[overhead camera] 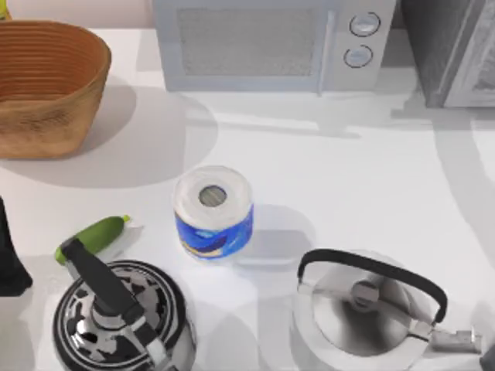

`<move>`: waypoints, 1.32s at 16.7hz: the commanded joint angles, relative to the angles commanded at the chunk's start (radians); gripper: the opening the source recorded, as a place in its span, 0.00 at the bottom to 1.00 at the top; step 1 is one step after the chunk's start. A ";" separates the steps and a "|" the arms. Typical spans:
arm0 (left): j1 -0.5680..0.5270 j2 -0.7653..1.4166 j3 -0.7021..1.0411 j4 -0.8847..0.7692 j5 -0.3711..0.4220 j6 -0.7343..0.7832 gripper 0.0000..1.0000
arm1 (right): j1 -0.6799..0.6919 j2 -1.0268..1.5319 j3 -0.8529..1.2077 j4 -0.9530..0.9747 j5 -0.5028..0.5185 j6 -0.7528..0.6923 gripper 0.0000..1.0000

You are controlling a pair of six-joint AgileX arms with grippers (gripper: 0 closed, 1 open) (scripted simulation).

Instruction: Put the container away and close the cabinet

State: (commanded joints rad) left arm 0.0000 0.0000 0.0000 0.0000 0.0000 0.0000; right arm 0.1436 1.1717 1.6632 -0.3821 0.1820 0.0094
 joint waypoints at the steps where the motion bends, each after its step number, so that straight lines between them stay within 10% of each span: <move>1: 0.000 0.000 0.000 0.000 0.000 0.000 1.00 | 0.010 0.038 0.020 -0.009 0.003 0.002 0.00; 14: 0.000 0.000 0.000 0.000 0.000 0.000 1.00 | 0.038 0.186 0.107 -0.050 0.008 0.013 0.00; 22: 0.000 0.000 0.000 0.000 0.000 0.000 1.00 | 0.007 0.577 0.637 -0.180 -0.032 0.012 0.00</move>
State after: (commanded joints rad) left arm 0.0000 0.0000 0.0000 0.0000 0.0000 0.0000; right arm 0.1502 1.7488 2.3006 -0.5617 0.1496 0.0213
